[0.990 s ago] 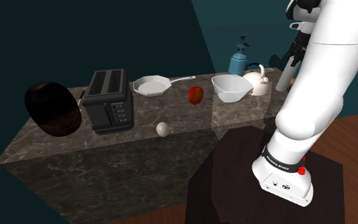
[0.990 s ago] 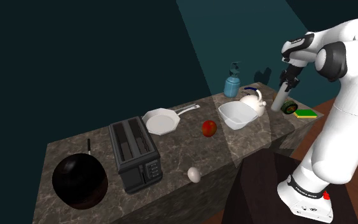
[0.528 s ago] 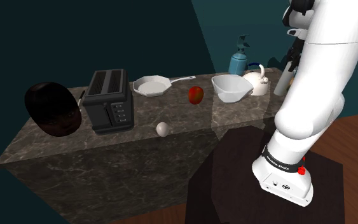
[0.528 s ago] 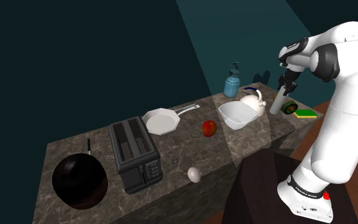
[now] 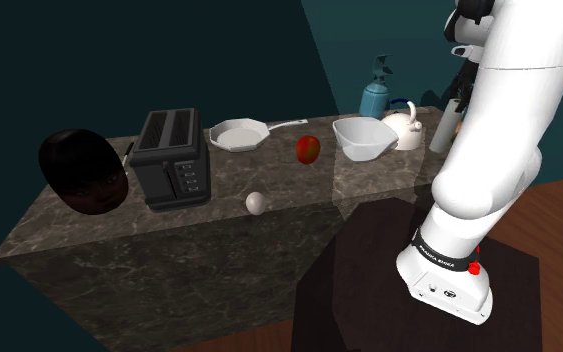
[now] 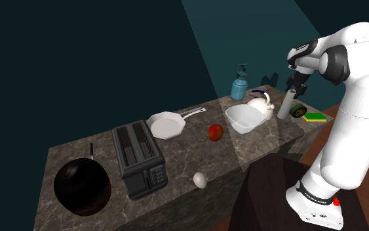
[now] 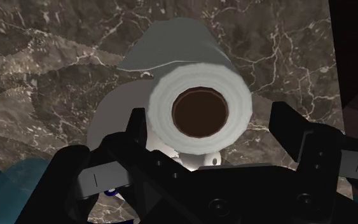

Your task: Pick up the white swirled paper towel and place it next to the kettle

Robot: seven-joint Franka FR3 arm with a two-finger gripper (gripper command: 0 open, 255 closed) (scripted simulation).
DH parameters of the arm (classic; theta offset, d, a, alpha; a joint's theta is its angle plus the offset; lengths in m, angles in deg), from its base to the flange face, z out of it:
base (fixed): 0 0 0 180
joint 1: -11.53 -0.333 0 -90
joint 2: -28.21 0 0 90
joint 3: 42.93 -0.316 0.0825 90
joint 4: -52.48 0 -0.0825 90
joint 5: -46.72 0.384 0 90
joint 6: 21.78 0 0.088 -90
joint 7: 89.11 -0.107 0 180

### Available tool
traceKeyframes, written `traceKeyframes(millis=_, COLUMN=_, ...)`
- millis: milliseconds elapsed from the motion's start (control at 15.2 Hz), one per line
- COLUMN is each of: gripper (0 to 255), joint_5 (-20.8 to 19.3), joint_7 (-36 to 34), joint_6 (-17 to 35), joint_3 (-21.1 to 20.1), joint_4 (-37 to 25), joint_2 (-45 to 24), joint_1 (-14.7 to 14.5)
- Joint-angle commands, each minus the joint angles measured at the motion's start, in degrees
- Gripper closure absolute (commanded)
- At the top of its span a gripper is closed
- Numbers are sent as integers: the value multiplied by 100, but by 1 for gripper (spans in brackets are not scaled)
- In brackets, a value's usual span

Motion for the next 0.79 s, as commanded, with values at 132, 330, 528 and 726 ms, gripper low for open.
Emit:
traceKeyframes(millis=132, gripper=0, joint_5=0, joint_7=0, joint_6=0, joint_3=0, joint_4=0, joint_2=0, joint_1=0)
traceKeyframes(millis=330, gripper=0, joint_5=-449, joint_7=-302, joint_6=-455, joint_3=209, joint_4=-314, joint_2=389, joint_1=-224)
traceKeyframes(millis=528, gripper=0, joint_5=-555, joint_7=-375, joint_6=-582, joint_3=241, joint_4=-411, joint_2=483, joint_1=-264)
traceKeyframes(millis=726, gripper=0, joint_5=-555, joint_7=-375, joint_6=-582, joint_3=241, joint_4=-411, joint_2=483, joint_1=-264)
